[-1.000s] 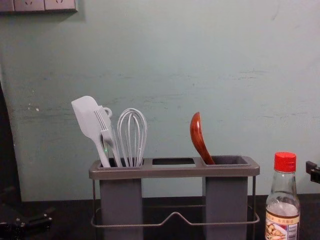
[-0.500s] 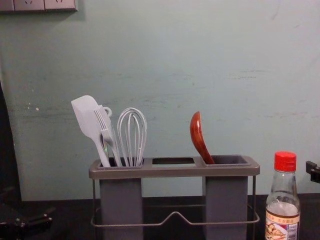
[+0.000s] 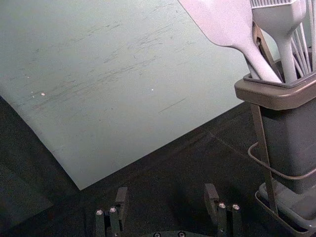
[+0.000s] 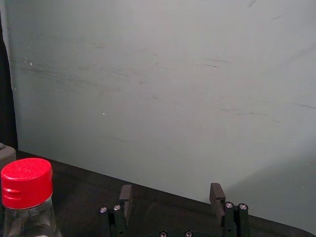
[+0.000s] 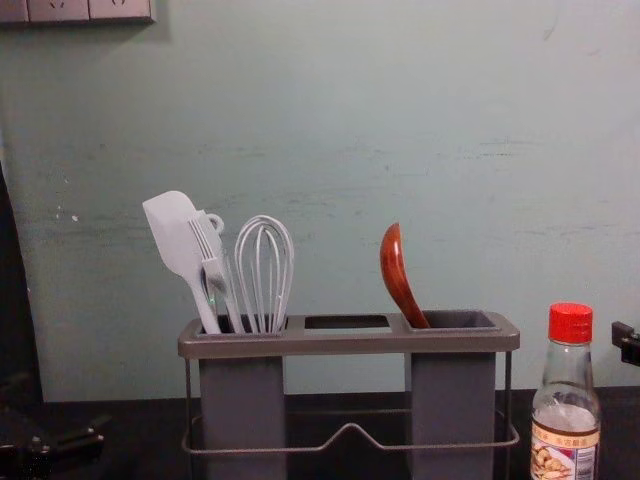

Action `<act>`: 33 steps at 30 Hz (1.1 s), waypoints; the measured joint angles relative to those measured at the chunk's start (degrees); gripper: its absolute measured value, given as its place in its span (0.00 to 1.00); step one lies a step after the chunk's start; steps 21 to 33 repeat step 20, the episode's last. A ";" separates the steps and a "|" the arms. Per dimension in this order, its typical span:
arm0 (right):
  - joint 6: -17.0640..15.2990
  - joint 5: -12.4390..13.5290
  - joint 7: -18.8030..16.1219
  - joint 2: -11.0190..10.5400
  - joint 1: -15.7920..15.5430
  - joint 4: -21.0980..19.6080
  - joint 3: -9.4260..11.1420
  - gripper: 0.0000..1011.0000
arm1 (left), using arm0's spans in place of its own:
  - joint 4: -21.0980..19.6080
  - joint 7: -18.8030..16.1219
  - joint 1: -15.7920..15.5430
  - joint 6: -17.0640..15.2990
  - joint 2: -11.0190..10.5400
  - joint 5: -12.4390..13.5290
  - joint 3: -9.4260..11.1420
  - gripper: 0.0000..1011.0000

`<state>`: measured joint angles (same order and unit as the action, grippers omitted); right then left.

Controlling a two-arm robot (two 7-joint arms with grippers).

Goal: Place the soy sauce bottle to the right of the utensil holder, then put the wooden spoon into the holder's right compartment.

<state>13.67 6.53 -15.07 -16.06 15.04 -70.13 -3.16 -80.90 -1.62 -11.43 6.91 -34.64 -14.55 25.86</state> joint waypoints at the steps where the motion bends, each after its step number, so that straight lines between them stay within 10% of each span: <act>1: 0.00 0.00 0.00 0.00 0.00 0.00 0.00 0.99 | 0.00 0.00 0.00 0.00 0.00 0.00 0.00 0.99; 33: 0.00 0.00 0.00 0.00 0.00 -0.01 0.00 0.99 | 0.00 0.00 0.00 0.00 0.00 0.00 0.00 0.99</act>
